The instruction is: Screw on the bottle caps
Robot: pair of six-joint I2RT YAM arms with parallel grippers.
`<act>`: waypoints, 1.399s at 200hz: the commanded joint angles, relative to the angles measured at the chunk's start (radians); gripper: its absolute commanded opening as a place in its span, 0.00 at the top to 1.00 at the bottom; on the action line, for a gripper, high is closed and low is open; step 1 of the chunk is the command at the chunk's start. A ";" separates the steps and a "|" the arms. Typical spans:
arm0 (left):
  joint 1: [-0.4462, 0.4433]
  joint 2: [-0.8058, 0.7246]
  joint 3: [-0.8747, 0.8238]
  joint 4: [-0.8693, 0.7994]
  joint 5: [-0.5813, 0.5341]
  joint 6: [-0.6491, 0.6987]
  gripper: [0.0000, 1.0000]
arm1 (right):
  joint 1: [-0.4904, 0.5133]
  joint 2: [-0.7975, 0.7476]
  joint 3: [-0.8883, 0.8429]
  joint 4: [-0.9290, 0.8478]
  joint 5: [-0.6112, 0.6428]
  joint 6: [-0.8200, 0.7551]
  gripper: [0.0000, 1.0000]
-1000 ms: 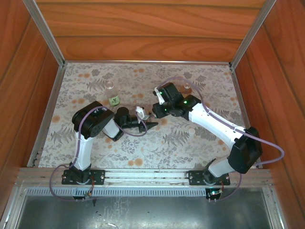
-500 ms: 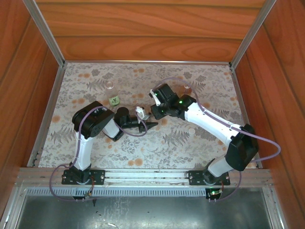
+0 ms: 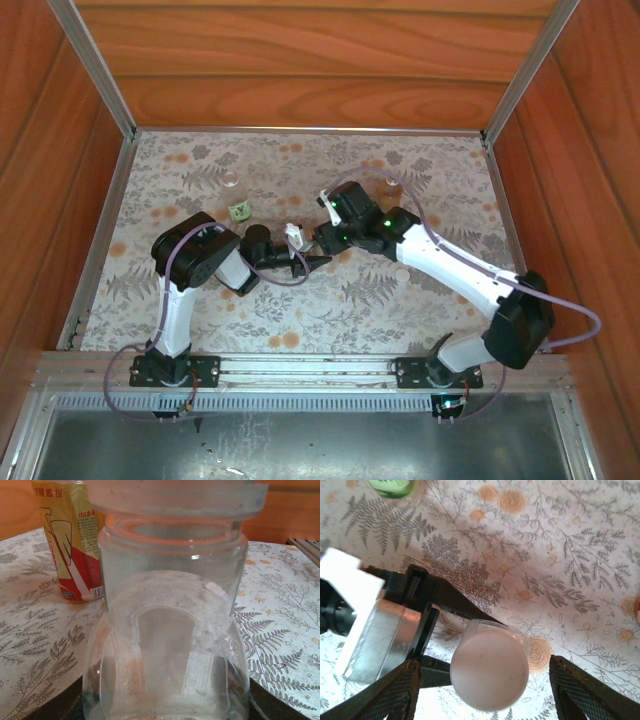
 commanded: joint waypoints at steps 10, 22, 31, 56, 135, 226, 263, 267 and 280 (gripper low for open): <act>-0.009 0.018 -0.005 -0.029 0.002 -0.003 0.49 | -0.009 -0.086 -0.050 0.087 -0.027 0.046 0.25; -0.010 0.018 -0.006 -0.029 0.002 -0.003 0.49 | -0.029 -0.089 -0.052 0.078 -0.050 0.069 0.31; -0.010 0.016 -0.005 -0.029 0.002 -0.003 0.49 | -0.044 -0.087 -0.054 0.072 -0.071 0.081 0.36; -0.010 0.015 -0.010 -0.029 -0.001 0.002 0.49 | -0.076 -0.086 -0.075 0.089 -0.131 0.089 0.47; -0.009 0.013 -0.013 -0.029 -0.003 0.005 0.49 | -0.136 -0.014 -0.094 0.098 -0.221 0.092 0.63; -0.009 0.009 -0.007 -0.029 0.000 -0.013 0.49 | -0.179 -0.019 -0.156 0.096 -0.367 0.093 0.81; -0.008 0.001 -0.007 -0.029 -0.014 -0.021 0.49 | -0.184 -0.060 -0.186 0.057 -0.571 0.097 0.85; -0.008 0.000 -0.006 -0.029 -0.016 -0.022 0.49 | -0.184 -0.065 -0.186 0.046 -0.579 0.096 0.85; -0.009 -0.003 -0.005 -0.029 -0.016 -0.027 0.49 | -0.184 -0.083 -0.193 0.021 -0.603 0.093 0.85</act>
